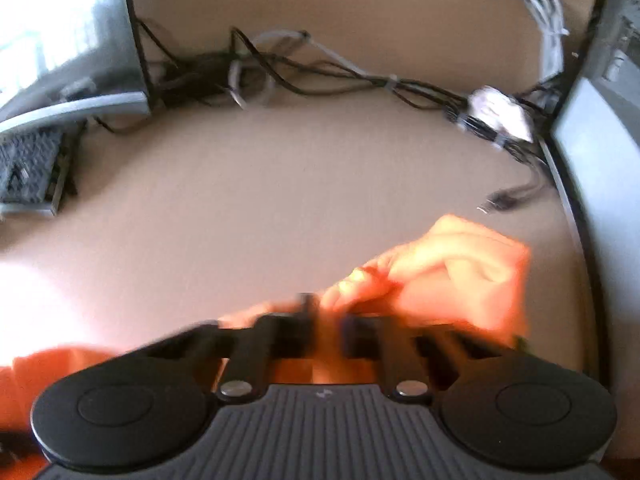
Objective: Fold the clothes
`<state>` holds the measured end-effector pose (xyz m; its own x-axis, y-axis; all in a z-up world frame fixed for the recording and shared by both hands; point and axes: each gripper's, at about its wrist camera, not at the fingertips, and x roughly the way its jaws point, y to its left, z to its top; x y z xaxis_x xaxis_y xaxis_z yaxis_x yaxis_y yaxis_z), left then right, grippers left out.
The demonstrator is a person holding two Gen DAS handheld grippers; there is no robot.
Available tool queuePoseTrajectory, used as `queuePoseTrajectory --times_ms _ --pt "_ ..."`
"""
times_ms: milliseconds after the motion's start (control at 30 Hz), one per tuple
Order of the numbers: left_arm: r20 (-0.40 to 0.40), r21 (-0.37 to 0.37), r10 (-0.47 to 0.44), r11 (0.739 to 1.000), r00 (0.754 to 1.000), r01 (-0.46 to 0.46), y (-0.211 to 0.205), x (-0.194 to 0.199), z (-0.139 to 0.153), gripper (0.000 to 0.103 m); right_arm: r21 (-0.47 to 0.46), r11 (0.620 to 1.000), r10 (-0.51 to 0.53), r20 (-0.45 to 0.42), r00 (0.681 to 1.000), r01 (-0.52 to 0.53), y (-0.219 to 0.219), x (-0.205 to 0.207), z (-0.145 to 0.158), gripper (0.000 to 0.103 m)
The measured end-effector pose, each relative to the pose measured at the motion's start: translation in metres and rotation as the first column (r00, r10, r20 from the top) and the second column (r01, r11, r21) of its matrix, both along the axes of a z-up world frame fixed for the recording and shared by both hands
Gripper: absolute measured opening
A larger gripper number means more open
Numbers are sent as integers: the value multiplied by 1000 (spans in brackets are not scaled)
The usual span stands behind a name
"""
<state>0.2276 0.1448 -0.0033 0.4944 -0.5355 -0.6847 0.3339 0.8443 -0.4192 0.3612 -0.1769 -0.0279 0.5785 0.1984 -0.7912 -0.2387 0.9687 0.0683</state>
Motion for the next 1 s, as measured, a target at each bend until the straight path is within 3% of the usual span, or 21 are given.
queuePoseTrajectory --times_ms 133,200,300,400,467,533,600,700,733,767,800,867,1000 --pt "116 -12 148 989 982 -148 38 12 32 13 102 992 -101 243 965 78 -15 -12 61 5" --pt "165 -32 195 981 967 -192 56 16 48 13 137 983 -161 295 942 125 -31 -20 79 5" --pt "158 -43 201 979 967 -197 65 20 48 13 144 972 -216 257 942 183 -50 -30 64 5" --pt "93 -2 183 983 979 -183 56 31 22 14 43 975 -221 232 947 217 -51 -35 20 5" --pt "57 1 192 981 980 -192 56 41 9 18 -32 982 -171 245 954 184 -44 -33 -2 13" --pt "31 -8 225 974 974 -224 61 53 1 19 -7 985 -165 243 956 171 -41 -28 -1 14" --pt "36 -73 274 960 961 -271 73 67 10 19 60 987 -160 284 945 149 -41 -26 19 14" --pt "65 -182 352 924 934 -336 92 87 33 32 97 992 -118 399 909 86 -35 -19 56 17" --pt "71 -206 375 912 924 -354 98 95 40 40 82 994 -95 426 900 66 -31 -15 65 31" --pt "71 -218 388 905 919 -365 102 102 43 51 63 997 -67 433 899 44 -27 -10 71 56" --pt "62 -213 401 900 914 -381 106 104 44 56 47 998 -50 429 902 34 -25 -8 72 64" --pt "40 -194 429 889 903 -414 112 108 45 70 17 1000 -31 420 907 26 -24 -6 70 66" --pt "21 -188 409 898 912 -398 121 87 37 79 -44 996 83 466 881 -71 -16 -42 67 66"
